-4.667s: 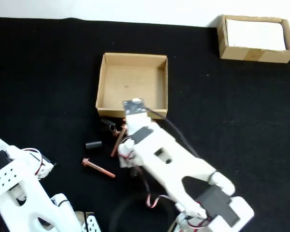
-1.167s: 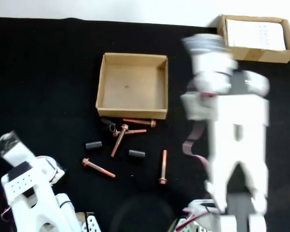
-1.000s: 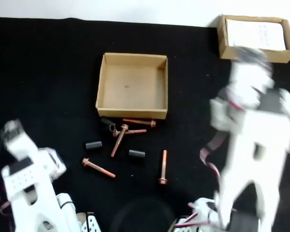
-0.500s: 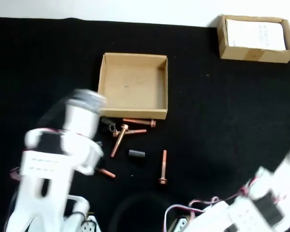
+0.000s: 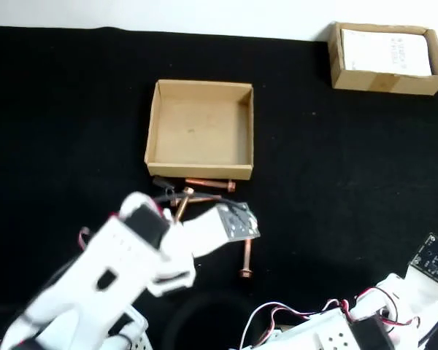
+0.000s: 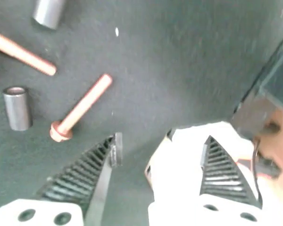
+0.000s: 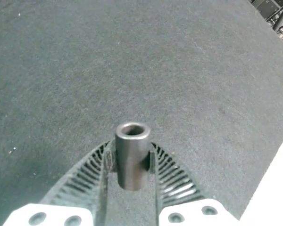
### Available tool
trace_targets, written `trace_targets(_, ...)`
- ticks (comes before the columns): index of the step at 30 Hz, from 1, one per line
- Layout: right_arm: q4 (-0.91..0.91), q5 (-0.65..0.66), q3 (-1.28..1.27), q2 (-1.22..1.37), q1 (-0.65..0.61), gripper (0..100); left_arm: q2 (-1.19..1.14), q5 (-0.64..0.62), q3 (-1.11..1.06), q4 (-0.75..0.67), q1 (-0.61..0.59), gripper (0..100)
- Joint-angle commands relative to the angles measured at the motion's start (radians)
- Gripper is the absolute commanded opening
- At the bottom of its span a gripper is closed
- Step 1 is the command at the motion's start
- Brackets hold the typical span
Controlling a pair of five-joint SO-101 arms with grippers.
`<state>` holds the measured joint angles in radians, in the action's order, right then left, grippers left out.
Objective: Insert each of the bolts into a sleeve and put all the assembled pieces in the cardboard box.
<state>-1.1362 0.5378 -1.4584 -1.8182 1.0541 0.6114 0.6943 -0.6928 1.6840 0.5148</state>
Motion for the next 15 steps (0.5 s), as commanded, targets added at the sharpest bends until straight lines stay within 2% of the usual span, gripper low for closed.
trace_targets(1,0.013,0.014,0.004,-0.013,0.004,0.8,-0.15,0.351,0.045,0.035,-0.058,27)
trace_targets(4,0.013,0.014,0.004,-0.013,0.002,0.8,-0.294,0.549,0.101,0.011,-0.082,27)
trace_targets(6,0.013,0.014,0.005,-0.013,0.002,0.8,-0.41,0.582,0.186,-0.02,-0.079,26)
trace_targets(9,0.015,0.014,0.005,-0.013,0.005,0.8,-0.61,0.578,0.372,-0.017,-0.027,17)
trace_targets(12,0.015,0.014,0.002,-0.013,0.004,0.8,-0.782,0.559,0.533,0.081,0.053,13)
trace_targets(15,0.015,0.014,-0.002,-0.013,0.004,0.8,-0.892,0.407,0.573,0.083,0.124,6)
